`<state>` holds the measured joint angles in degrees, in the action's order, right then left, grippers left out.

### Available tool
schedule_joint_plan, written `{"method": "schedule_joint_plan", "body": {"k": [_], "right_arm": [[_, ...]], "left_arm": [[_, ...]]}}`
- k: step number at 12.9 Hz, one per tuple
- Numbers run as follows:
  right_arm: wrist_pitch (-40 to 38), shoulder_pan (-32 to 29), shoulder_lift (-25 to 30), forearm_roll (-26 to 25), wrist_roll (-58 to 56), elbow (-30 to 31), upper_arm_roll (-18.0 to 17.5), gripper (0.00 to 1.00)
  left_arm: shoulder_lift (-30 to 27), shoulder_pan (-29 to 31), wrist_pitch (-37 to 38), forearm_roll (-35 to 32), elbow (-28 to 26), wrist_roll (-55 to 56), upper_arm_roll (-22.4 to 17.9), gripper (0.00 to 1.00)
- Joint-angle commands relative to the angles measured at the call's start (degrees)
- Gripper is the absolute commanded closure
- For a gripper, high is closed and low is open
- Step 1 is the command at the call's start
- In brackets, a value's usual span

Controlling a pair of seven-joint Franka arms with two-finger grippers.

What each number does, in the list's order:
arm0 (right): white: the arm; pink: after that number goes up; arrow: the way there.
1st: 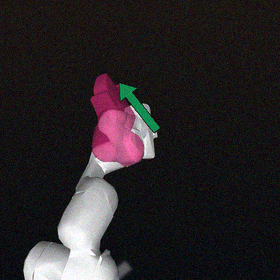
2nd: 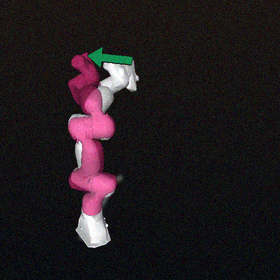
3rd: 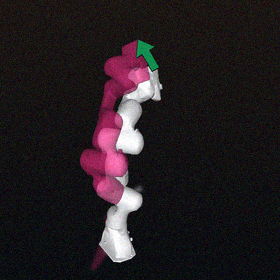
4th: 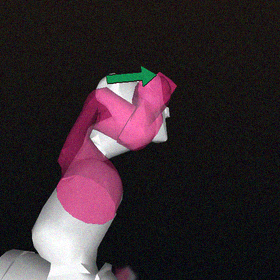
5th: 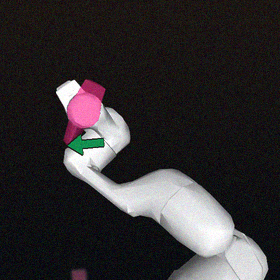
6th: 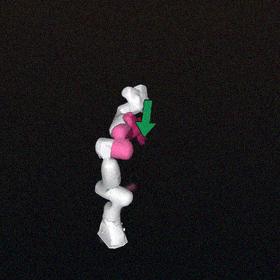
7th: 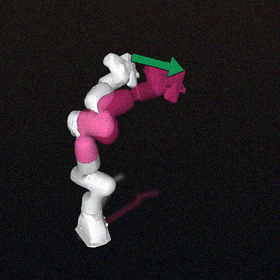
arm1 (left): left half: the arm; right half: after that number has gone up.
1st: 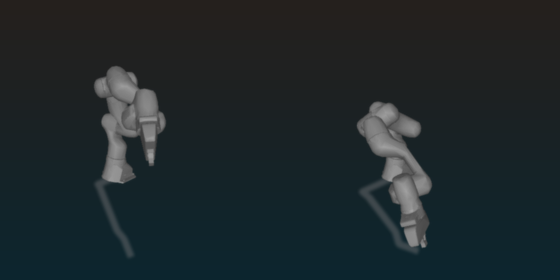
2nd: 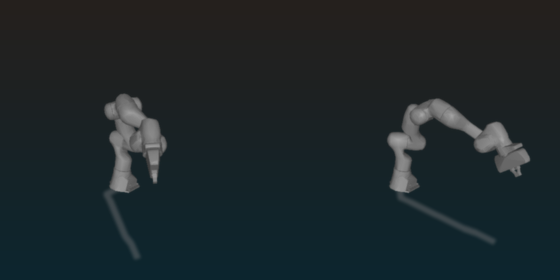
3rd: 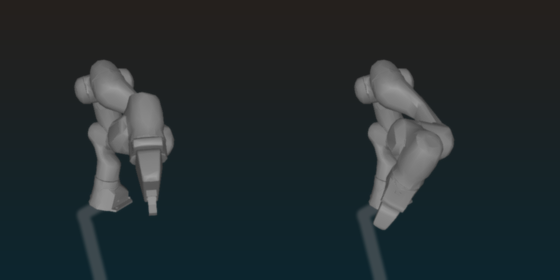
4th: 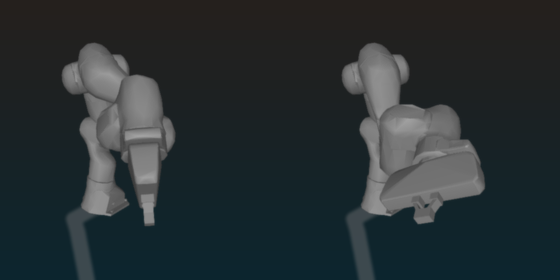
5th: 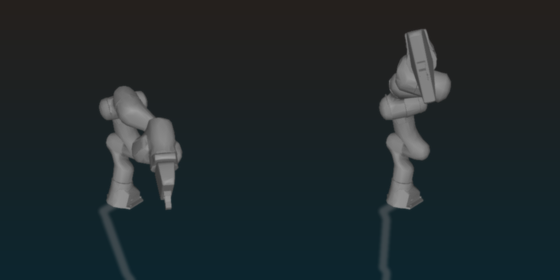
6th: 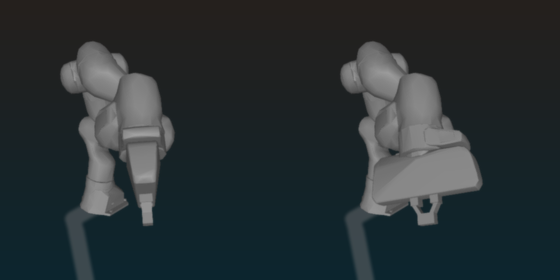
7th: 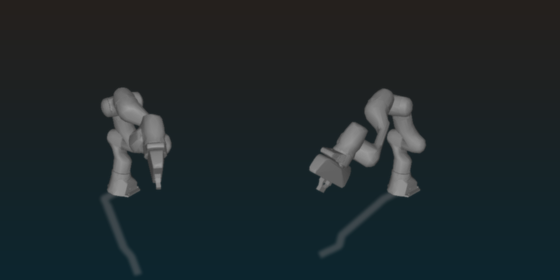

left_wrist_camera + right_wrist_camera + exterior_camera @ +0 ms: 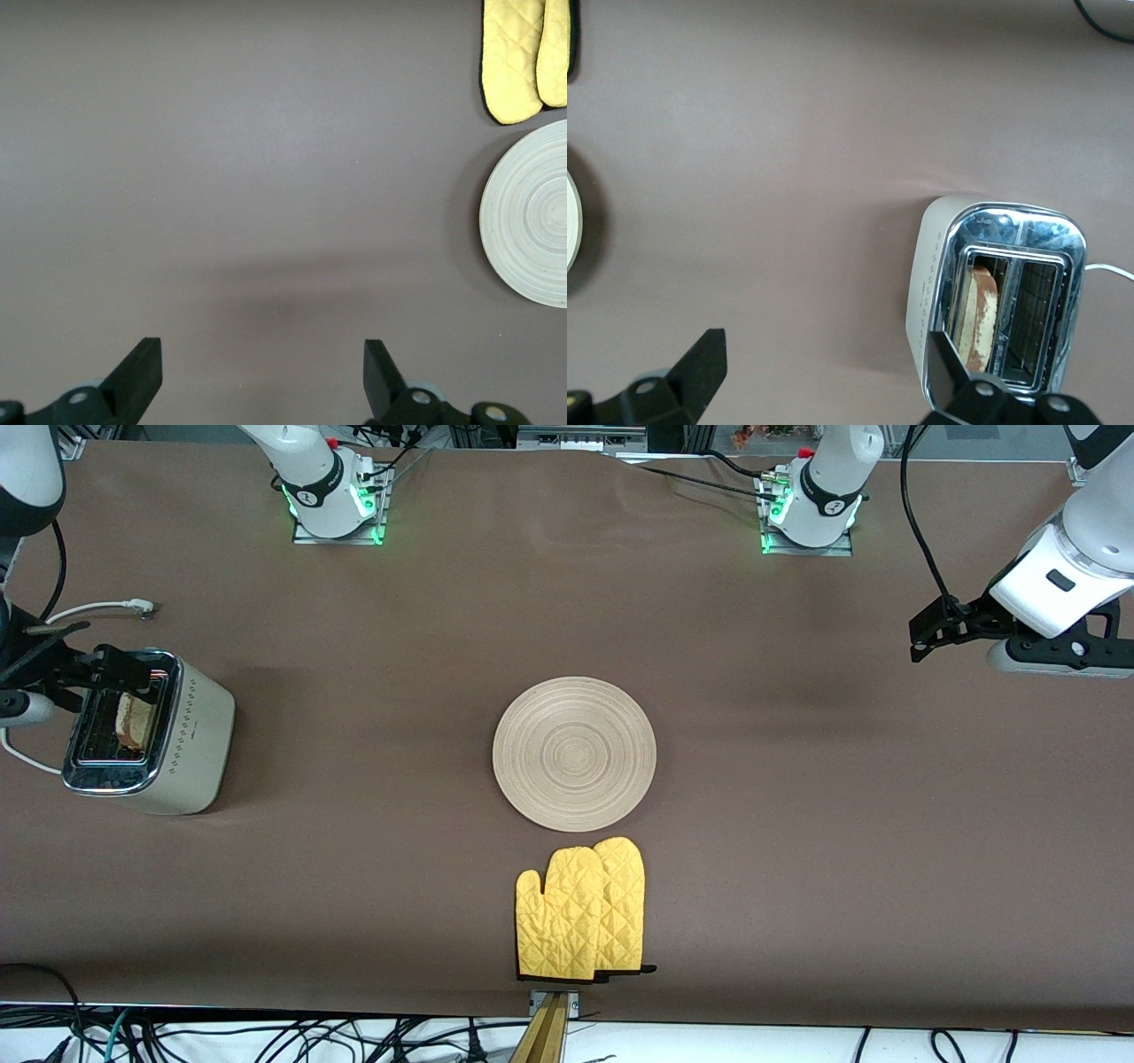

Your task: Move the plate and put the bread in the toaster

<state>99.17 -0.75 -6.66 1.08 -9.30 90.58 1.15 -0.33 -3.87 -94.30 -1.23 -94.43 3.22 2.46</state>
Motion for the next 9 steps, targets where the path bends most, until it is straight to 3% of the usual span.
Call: {"method": "schedule_joint_plan", "body": {"k": [1,9], "right_arm": [[0.1,-2.1,3.0,-1.6,2.5,3.5,-3.2,0.00],[-1.4,-1.5,0.1,-3.4,3.7,0.9,-3.6,0.00]], "left_arm": [[0.5,-0.2,1.2,0.3,1.5,-0.4,-0.1,0.00],[0.5,-0.3,1.2,0.3,1.6,-0.2,0.4,0.00]]}}
